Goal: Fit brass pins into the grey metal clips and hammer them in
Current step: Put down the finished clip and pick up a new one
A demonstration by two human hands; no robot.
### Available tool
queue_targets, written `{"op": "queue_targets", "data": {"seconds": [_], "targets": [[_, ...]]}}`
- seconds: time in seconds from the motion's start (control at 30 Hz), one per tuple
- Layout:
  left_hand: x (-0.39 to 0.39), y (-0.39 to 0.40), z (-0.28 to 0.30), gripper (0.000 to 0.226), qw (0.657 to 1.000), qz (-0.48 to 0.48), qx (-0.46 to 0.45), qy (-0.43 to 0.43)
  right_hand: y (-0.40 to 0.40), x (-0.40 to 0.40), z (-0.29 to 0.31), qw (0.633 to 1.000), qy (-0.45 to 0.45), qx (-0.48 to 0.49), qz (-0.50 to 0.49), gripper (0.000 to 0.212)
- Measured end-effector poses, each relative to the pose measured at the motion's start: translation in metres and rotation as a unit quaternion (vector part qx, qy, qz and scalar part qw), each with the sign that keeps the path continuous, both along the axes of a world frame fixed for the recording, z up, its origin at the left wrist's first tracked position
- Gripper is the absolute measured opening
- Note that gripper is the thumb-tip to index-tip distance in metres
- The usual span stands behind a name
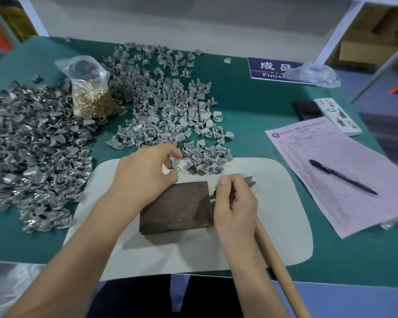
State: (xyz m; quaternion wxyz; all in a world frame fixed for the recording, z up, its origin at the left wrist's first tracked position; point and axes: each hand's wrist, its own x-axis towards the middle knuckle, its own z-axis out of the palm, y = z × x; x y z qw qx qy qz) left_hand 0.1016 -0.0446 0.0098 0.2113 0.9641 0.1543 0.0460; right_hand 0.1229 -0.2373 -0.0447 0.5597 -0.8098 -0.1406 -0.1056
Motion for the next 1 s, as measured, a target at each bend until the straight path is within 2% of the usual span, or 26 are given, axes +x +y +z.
{"op": "queue_targets", "data": {"seconds": [0.07,0.13,0.2,0.3,0.4,0.47,0.53,0.6,0.67,0.77,0.87,1.0], "targets": [[-0.012,0.002,0.001,0.026,0.993,0.008,-0.105,-0.051,0.000,0.000,0.000,1.000,-0.005,-0.007,0.001,0.033],[-0.023,-0.001,0.000,0.033,0.981,0.023,-0.168,-0.094,0.000,-0.001,0.000,1.000,-0.007,-0.010,0.000,0.034],[-0.030,-0.005,-0.004,0.036,0.973,0.046,-0.193,-0.117,0.000,0.000,0.000,1.000,-0.007,-0.007,0.001,0.034],[-0.036,-0.008,-0.012,0.024,0.967,0.058,-0.209,-0.131,0.001,-0.001,0.000,1.000,-0.013,-0.007,0.000,0.034],[-0.038,-0.003,-0.017,0.009,0.972,0.068,-0.169,-0.150,0.002,-0.001,-0.001,1.000,-0.018,-0.008,0.003,0.034],[-0.033,0.005,-0.015,0.008,0.982,0.054,-0.135,-0.119,0.002,-0.002,-0.001,1.000,-0.016,-0.010,0.007,0.034],[-0.019,0.014,-0.010,0.009,0.995,0.026,-0.092,-0.038,0.002,-0.002,-0.001,1.000,-0.016,-0.014,0.009,0.033],[-0.003,0.020,-0.002,0.017,0.997,-0.006,-0.053,0.048,0.002,-0.001,-0.001,1.000,-0.014,-0.018,0.013,0.034],[0.011,0.022,0.004,0.027,0.994,-0.033,-0.027,0.099,0.002,-0.001,-0.001,1.000,-0.014,-0.019,0.017,0.035],[0.023,0.022,0.006,0.027,0.990,-0.065,0.001,0.122,0.002,-0.001,-0.001,0.999,-0.014,-0.027,0.016,0.032],[0.026,0.020,0.003,0.015,0.985,-0.114,-0.019,0.126,0.003,-0.001,-0.001,0.999,-0.011,-0.034,0.015,0.028],[0.025,0.014,0.000,0.014,0.977,-0.175,-0.012,0.122,0.002,0.000,-0.001,0.999,-0.017,-0.046,0.014,0.028]]}}
